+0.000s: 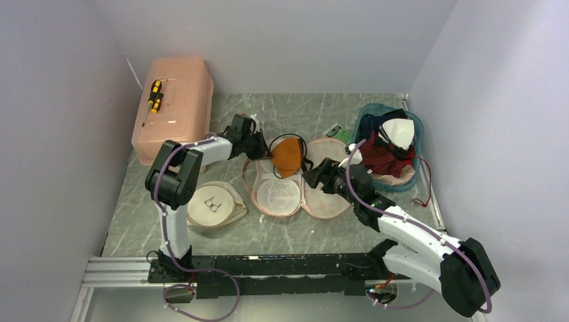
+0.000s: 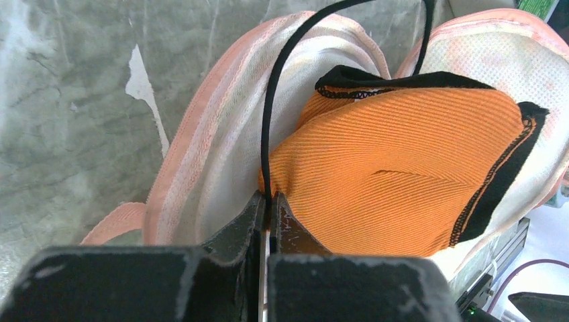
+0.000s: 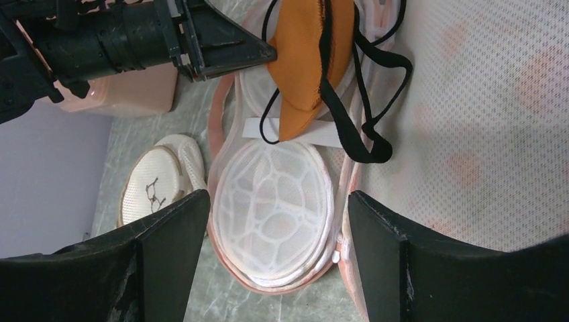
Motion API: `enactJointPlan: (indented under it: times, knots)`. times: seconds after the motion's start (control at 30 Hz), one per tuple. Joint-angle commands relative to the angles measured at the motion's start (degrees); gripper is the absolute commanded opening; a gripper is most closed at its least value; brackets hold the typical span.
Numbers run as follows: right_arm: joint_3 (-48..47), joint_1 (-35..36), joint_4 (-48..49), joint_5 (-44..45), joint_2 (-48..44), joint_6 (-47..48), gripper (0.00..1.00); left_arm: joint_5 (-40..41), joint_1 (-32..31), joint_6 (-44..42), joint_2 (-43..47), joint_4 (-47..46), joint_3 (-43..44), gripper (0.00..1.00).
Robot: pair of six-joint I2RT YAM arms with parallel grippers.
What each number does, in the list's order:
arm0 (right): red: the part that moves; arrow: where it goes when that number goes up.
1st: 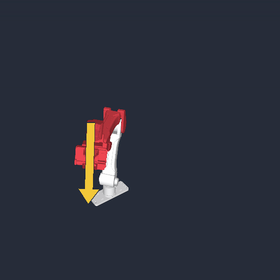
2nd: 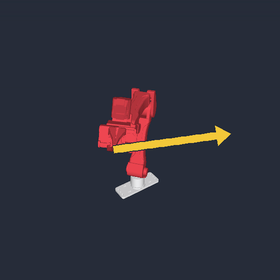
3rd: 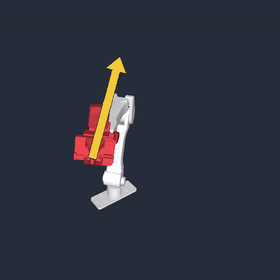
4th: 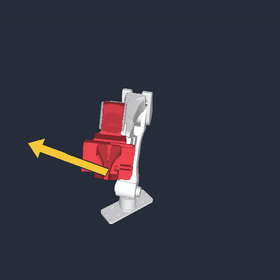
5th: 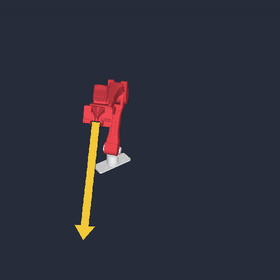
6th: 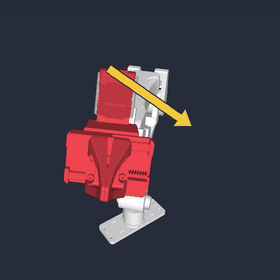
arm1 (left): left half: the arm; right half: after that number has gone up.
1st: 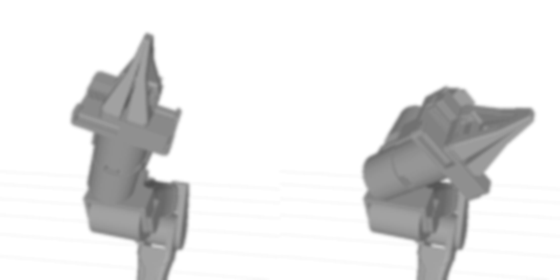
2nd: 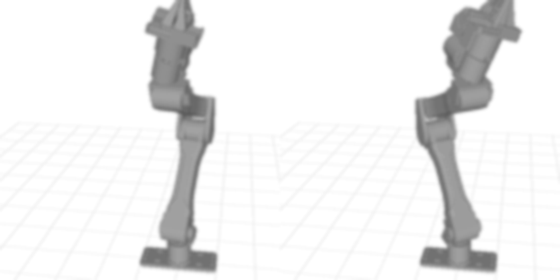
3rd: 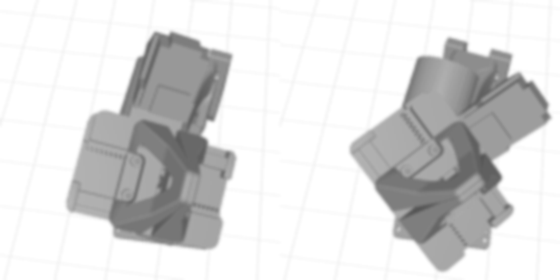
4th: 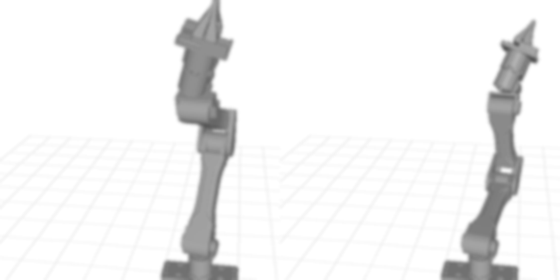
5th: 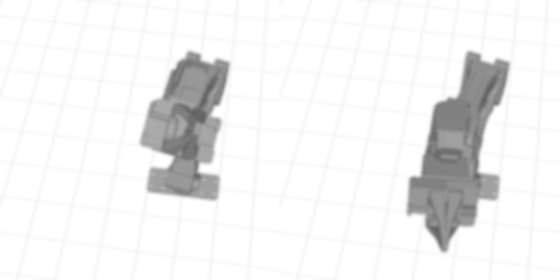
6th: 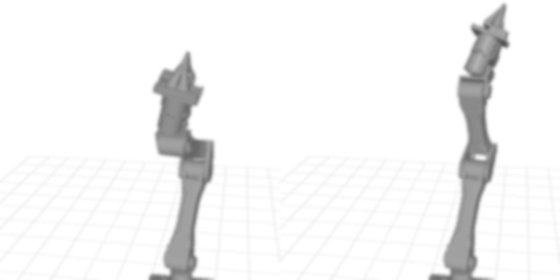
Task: Unzip the laundry bag and remove the bra
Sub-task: Adjust the bra in the laundry bag.
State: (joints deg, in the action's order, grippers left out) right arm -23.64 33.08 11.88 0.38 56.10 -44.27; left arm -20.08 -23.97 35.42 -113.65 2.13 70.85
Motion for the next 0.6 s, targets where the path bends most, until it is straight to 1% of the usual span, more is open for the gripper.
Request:
enactJointPlan:
  times: [0.0,0.17,0.27,0.33,0.47,0.57]
  knots:
    - [-3.0,-0.3,-0.2,1.8,-0.2,0.9,0.80,0.4,-0.6,0.2,1.5,2.5,1.6,0.03]
    - [-5.2,-0.4,-2.7,4.2,0.8,2.5,0.82,1.9,-0.6,0.1,5.5,5.9,1.3,0.06]
    - [-6.1,-0.6,-3.4,4.5,0.6,3.1,0.82,2.9,-0.6,0.1,8.3,8.4,1.0,0.12]
    - [-6.1,-0.6,-3.5,4.2,0.1,3.6,0.81,3.2,-0.6,0.1,10.5,9.8,0.5,0.19]
    - [-5.6,-0.7,-3.7,2.9,-1.3,4.5,0.81,2.9,-1.0,0.3,16.1,11.2,-0.8,0.39]
    - [-5.0,-0.7,-3.4,1.5,-2.2,5.0,0.80,2.4,-2.0,0.7,19.2,10.9,-1.6,0.46]
